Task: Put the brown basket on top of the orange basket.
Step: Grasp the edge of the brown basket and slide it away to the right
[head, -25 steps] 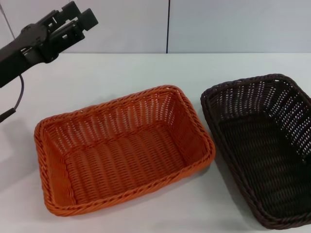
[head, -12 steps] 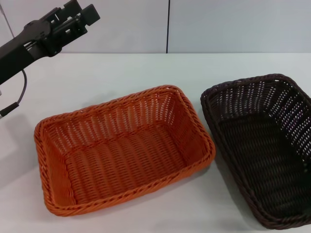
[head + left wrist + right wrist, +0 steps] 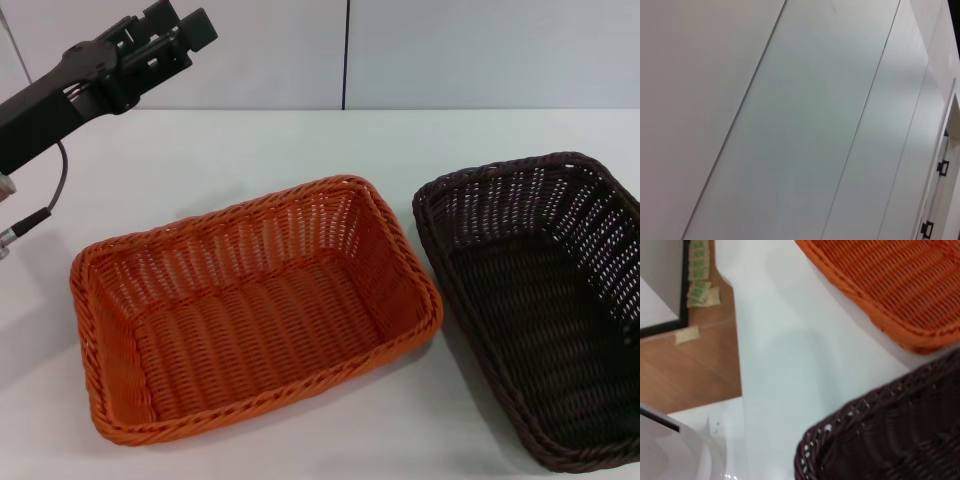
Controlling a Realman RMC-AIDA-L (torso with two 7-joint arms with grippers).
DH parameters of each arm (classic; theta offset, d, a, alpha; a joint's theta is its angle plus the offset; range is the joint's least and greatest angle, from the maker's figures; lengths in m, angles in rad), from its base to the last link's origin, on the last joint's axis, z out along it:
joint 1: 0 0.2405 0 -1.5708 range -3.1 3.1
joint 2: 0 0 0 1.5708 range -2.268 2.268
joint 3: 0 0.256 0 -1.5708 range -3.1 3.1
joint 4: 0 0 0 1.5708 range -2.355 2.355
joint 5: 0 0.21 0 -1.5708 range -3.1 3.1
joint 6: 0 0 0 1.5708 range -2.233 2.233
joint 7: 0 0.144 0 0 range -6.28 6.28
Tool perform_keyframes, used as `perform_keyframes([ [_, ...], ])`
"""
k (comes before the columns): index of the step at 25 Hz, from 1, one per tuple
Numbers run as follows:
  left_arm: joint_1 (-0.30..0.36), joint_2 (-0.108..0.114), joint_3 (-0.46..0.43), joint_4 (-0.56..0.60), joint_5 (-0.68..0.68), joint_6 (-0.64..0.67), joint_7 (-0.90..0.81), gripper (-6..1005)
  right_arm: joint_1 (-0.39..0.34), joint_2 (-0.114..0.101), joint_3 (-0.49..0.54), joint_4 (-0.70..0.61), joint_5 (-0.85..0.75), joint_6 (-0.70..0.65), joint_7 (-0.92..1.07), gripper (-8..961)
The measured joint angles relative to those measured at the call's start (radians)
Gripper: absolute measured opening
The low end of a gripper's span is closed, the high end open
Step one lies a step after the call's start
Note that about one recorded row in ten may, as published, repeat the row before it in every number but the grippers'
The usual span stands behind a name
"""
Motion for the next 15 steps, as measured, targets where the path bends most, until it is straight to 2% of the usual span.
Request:
perform_keyframes([
  [7, -0.003, -0.001, 0.0, -0.011, 0.0, 0.0, 0.005, 829, -0.003, 0.001, -0.006, 0.001, -0.097, 0.05, -0.003, 569],
  [15, -0.003, -0.002, 0.0, -0.022, -0.002, 0.001, 0.006, 830, -0.012, 0.004, -0.016, 0.05, -0.118, 0.094, -0.014, 569],
])
